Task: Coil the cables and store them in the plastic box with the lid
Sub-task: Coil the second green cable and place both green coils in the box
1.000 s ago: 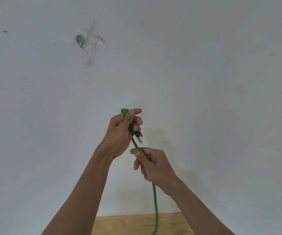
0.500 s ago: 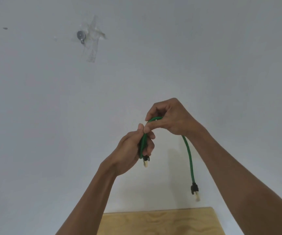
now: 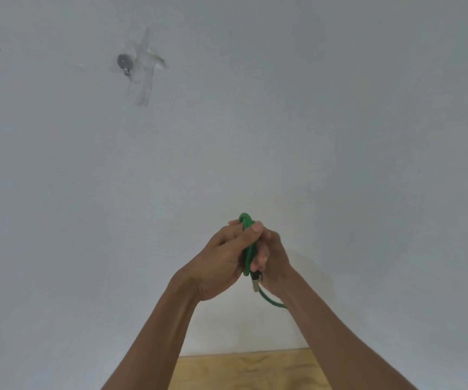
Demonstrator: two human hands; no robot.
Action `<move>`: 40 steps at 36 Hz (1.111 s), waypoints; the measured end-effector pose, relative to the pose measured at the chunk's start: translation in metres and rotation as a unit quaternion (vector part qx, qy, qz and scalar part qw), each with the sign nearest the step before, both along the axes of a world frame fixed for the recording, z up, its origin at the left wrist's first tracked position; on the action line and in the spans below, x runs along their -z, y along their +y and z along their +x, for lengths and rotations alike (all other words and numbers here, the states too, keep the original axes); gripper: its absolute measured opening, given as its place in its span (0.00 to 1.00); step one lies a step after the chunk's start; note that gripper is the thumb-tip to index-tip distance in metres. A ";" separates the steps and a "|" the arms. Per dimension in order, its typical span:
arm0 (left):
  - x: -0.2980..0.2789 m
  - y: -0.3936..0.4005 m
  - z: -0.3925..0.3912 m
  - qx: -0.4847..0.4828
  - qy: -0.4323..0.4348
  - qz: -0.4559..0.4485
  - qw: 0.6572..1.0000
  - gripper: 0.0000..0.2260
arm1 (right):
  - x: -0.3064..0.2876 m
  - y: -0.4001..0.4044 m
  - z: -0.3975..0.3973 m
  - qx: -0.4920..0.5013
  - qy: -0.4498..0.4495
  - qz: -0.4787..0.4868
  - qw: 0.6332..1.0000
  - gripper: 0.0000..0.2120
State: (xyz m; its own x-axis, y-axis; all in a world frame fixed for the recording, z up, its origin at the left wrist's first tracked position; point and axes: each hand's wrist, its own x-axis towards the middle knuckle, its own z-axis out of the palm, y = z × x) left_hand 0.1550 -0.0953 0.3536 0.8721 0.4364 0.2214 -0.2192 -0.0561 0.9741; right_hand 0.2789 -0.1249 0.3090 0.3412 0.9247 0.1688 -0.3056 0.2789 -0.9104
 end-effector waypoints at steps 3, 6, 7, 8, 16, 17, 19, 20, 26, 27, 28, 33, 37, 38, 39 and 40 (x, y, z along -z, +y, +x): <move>0.000 0.000 0.004 -0.030 0.004 0.039 0.999 0.22 | 0.015 -0.003 -0.010 0.026 -0.001 -0.051 0.998 0.19; -0.005 0.004 0.006 -0.073 -0.009 0.075 0.994 0.17 | 0.028 -0.016 -0.020 -0.011 -0.028 -0.047 0.998 0.16; -0.007 0.005 0.006 -0.090 -0.008 0.102 0.991 0.17 | 0.030 -0.021 -0.023 -0.022 -0.034 -0.040 0.998 0.16; -0.009 0.007 0.006 -0.107 -0.010 0.129 0.986 0.17 | 0.030 -0.026 -0.027 -0.030 -0.040 -0.026 0.998 0.15; -0.006 0.036 -0.009 -0.213 0.028 0.248 0.945 0.16 | 0.017 -0.043 -0.025 0.094 -0.277 -0.015 0.956 0.09; -0.002 0.038 -0.011 -0.212 0.039 0.246 0.945 0.18 | 0.011 -0.045 -0.021 0.099 -0.331 -0.006 0.938 0.09; 0.006 0.040 -0.014 -0.207 0.060 0.246 0.945 0.21 | -0.006 -0.048 -0.014 0.104 -0.447 0.007 0.888 0.10; 0.010 0.040 -0.015 -0.204 0.070 0.250 0.944 0.22 | -0.017 -0.049 -0.011 0.111 -0.507 0.010 0.854 0.09; 0.023 0.023 -0.018 -0.158 0.087 0.239 0.954 0.32 | -0.082 -0.047 0.006 0.101 -0.646 0.028 0.756 0.04; 0.024 0.019 -0.018 -0.153 0.078 0.220 0.960 0.33 | -0.089 -0.044 0.009 0.086 -0.638 0.039 0.764 0.04; 0.024 0.014 -0.018 -0.148 0.069 0.201 0.966 0.33 | -0.094 -0.041 0.011 0.065 -0.615 0.052 0.784 0.05; 0.019 -0.002 -0.018 -0.134 0.037 0.159 0.977 0.31 | -0.106 -0.030 0.020 -0.018 -0.478 0.085 0.874 0.08; 0.016 -0.008 -0.023 -0.134 0.033 0.167 0.976 0.31 | -0.101 -0.022 0.024 -0.041 -0.430 0.073 0.899 0.07; 0.016 -0.010 -0.024 -0.132 0.030 0.167 0.977 0.31 | -0.097 -0.021 0.024 -0.045 -0.422 0.075 0.902 0.07; 0.016 -0.012 -0.025 -0.129 0.027 0.163 0.978 0.32 | -0.093 -0.020 0.024 -0.052 -0.410 0.078 0.907 0.06; 0.016 -0.013 -0.027 -0.126 0.023 0.157 0.979 0.32 | -0.090 -0.021 0.022 -0.063 -0.393 0.079 0.914 0.05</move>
